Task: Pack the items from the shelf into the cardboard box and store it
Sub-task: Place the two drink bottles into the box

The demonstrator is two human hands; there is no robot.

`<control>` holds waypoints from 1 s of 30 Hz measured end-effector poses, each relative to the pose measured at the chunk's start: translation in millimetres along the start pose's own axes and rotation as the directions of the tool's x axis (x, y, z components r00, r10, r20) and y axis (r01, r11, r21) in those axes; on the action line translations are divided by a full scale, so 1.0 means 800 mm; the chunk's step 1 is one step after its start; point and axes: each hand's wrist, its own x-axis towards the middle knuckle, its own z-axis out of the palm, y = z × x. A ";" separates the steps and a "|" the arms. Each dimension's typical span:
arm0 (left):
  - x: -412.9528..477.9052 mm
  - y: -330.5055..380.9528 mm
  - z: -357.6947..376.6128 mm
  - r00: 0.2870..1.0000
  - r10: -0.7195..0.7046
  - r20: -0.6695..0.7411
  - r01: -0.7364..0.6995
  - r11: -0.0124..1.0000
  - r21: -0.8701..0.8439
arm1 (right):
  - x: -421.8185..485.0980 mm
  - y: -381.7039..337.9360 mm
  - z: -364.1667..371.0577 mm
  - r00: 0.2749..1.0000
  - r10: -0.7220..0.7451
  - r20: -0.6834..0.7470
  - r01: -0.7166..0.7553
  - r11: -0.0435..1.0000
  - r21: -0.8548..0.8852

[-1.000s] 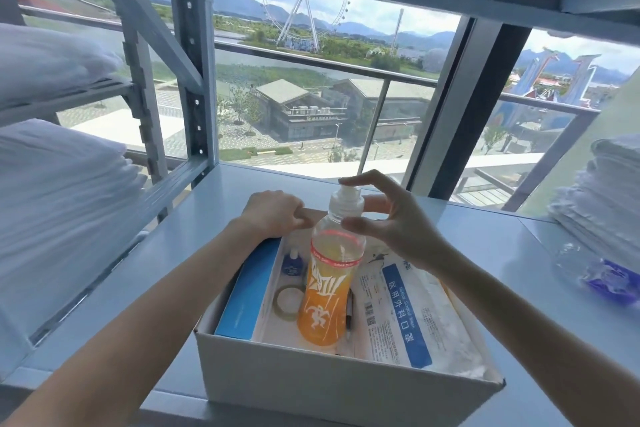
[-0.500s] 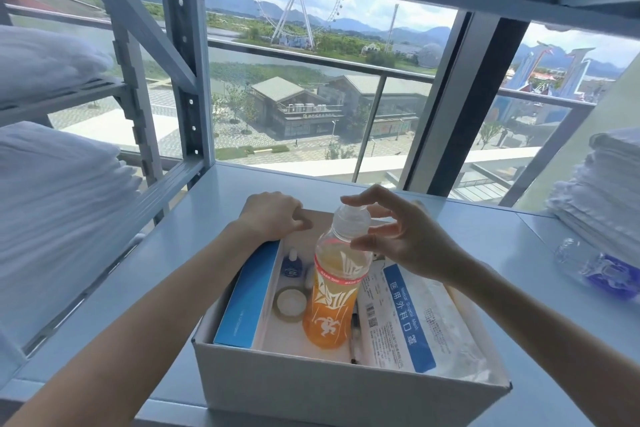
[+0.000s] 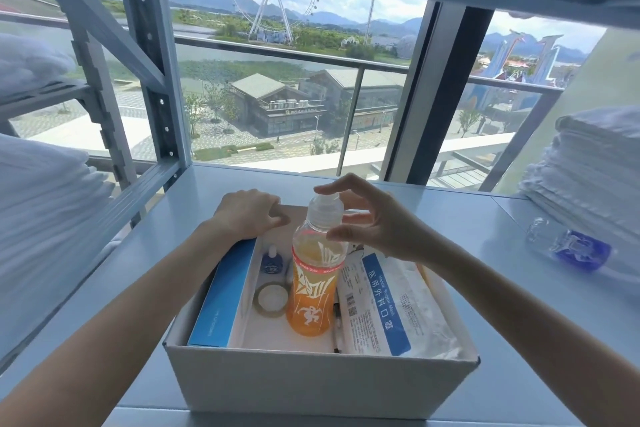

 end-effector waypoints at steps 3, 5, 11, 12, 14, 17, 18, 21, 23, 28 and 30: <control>-0.007 0.003 -0.007 0.997 0.071 -0.022 -0.074 0.977 -0.201 | -0.005 0.002 -0.006 1.000 -0.005 0.015 0.005 0.999 -0.032; -0.017 0.007 -0.019 0.987 0.108 -0.122 -0.147 0.909 -0.390 | -0.015 0.003 -0.017 1.000 -0.014 0.012 0.015 0.998 -0.059; -0.074 0.041 -0.079 0.824 0.033 -0.565 -0.276 0.895 -0.350 | -0.066 0.014 -0.071 0.993 0.042 -0.113 -0.054 0.993 -0.109; -0.088 0.053 -0.087 0.787 0.018 -0.617 -0.277 0.903 -0.328 | -0.077 0.016 -0.079 0.988 0.055 -0.143 -0.073 0.990 -0.121; -0.119 0.088 -0.098 0.727 0.027 -0.686 -0.318 0.899 -0.302 | -0.103 0.023 -0.094 0.974 0.078 -0.211 -0.110 0.983 -0.148; -0.159 0.164 -0.099 0.680 0.218 -0.700 -0.483 0.851 -0.205 | -0.147 0.039 -0.113 0.946 0.125 -0.298 -0.188 0.963 -0.193; -0.166 0.189 -0.093 0.698 0.280 -0.659 -0.519 0.832 -0.197 | -0.162 0.045 -0.119 0.935 0.147 -0.323 -0.223 0.951 -0.213; -0.172 0.257 -0.064 0.808 0.405 -0.427 -0.525 0.825 -0.211 | -0.210 0.066 -0.137 0.892 0.219 -0.395 -0.346 0.894 -0.286; -0.167 0.287 -0.040 0.878 0.420 -0.232 -0.465 0.863 -0.198 | -0.246 0.082 -0.149 0.860 0.256 -0.441 -0.426 0.837 -0.344; -0.151 0.311 0.005 0.919 0.388 -0.072 -0.393 0.914 -0.097 | -0.329 0.130 -0.195 0.769 0.392 -0.505 -0.607 0.695 -0.384; -0.152 0.312 0.008 0.932 0.355 -0.076 -0.361 0.928 -0.095 | -0.351 0.151 -0.216 0.739 0.433 -0.516 -0.652 0.653 -0.386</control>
